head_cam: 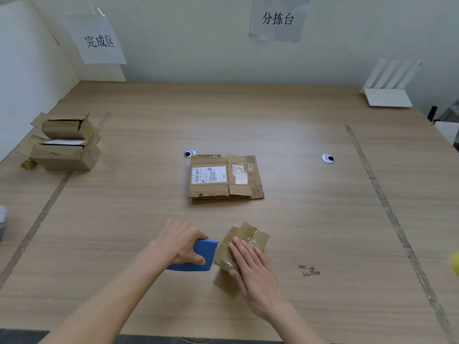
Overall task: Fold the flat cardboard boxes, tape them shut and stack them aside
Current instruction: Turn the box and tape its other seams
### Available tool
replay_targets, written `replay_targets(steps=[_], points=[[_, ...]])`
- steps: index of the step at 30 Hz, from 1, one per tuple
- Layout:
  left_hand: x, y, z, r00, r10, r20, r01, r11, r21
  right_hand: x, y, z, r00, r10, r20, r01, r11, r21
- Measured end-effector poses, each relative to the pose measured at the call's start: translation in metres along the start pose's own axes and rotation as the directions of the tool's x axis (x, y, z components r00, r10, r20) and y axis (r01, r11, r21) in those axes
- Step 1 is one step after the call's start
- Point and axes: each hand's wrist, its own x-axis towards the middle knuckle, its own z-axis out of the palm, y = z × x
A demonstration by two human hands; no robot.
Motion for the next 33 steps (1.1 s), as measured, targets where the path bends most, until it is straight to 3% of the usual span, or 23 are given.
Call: replay_targets(steps=[9, 19, 22, 26, 29, 33], points=[[0.005, 0.003, 0.014, 0.998, 0.010, -0.060, -0.015, 0.997, -0.073, 0.006, 0.015, -0.010, 0.998, -0.044, 0.038, 0.043, 0.999, 0.017], [0.014, 0.004, 0.017, 0.999, 0.043, 0.005, -0.042, 0.996, -0.083, 0.005, 0.033, -0.004, 0.991, -0.103, 0.090, 0.097, 0.993, 0.065], [0.024, 0.012, 0.020, 1.000, 0.023, 0.013, -0.022, 0.998, -0.063, 0.006, 0.033, -0.001, 0.991, -0.103, 0.080, 0.100, 0.994, 0.045], [0.028, 0.013, 0.033, 0.997, -0.002, 0.080, -0.005, 0.996, 0.092, 0.004, 0.036, 0.001, 0.991, -0.101, 0.085, 0.096, 0.994, 0.057], [0.019, -0.006, 0.054, 0.997, -0.068, 0.019, 0.070, 0.992, -0.108, 0.005, 0.039, 0.004, 0.993, -0.099, 0.059, 0.095, 0.994, 0.056], [0.006, -0.015, 0.065, 0.995, -0.095, -0.007, 0.091, 0.974, -0.207, 0.003, 0.035, -0.004, 0.991, -0.115, 0.075, 0.110, 0.992, 0.059]])
